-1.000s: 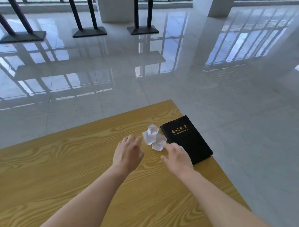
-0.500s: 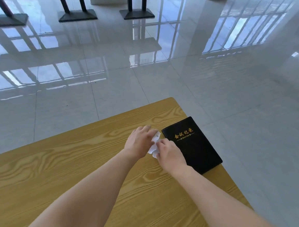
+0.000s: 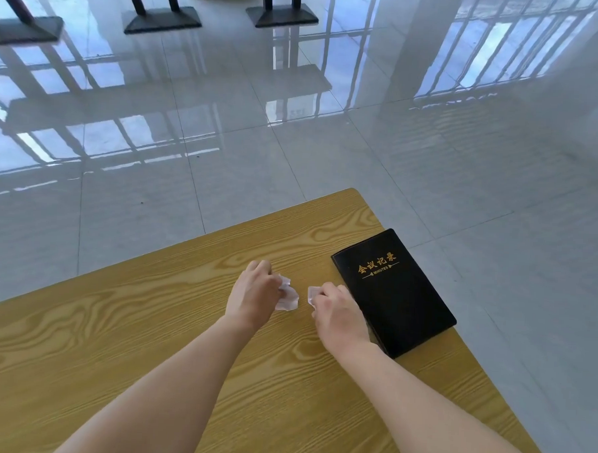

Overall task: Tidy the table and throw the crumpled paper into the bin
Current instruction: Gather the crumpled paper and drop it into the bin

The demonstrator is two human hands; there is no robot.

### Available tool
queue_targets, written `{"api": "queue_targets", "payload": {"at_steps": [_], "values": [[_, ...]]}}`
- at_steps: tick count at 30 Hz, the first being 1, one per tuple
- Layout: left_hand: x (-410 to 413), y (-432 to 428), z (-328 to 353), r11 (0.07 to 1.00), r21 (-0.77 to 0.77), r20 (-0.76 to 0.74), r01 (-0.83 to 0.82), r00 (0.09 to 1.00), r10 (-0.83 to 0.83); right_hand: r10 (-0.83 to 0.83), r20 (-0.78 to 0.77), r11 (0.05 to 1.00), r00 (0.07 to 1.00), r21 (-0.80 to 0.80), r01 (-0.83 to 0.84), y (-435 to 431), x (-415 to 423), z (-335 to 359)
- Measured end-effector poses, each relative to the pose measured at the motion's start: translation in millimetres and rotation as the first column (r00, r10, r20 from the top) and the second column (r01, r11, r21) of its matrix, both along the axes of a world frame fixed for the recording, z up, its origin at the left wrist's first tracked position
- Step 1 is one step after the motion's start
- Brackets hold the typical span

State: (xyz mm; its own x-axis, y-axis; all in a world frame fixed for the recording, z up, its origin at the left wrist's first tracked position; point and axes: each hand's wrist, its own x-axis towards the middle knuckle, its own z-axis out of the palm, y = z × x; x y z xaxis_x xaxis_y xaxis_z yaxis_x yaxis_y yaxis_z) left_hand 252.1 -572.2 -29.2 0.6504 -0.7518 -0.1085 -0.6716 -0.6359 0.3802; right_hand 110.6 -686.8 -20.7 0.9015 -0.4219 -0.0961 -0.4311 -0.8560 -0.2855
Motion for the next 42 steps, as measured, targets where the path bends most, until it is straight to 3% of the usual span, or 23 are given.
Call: {"api": "queue_targets", "payload": {"at_steps": [3, 18, 26, 42], "values": [[-6.4, 14.2, 5.4, 0.996, -0.035, -0.019, -0.076, 0.997, 0.076, 0.004, -0.004, 1.0, 1.0, 0.027, -0.004, 0.4, -3.6, 5.3], [-93.4, 61.4, 56.1, 0.989, -0.094, 0.073, -0.114, 0.99, 0.121, -0.023, 0.162, 0.997, 0.986, 0.071, 0.011, 33.2, -73.3, 56.3], [-144.6, 83.6, 82.0, 0.989, -0.145, 0.148, -0.029, 0.988, 0.051, -0.049, 0.196, 0.995, 0.979, 0.091, 0.031, 51.1, -129.7, 75.7], [-224.0, 149.2, 95.2, 0.959, -0.249, 0.075, 0.137, 0.99, -0.122, -0.293, 0.215, 0.956, 0.931, 0.062, 0.287, 141.7, -240.0, 92.9]]}}
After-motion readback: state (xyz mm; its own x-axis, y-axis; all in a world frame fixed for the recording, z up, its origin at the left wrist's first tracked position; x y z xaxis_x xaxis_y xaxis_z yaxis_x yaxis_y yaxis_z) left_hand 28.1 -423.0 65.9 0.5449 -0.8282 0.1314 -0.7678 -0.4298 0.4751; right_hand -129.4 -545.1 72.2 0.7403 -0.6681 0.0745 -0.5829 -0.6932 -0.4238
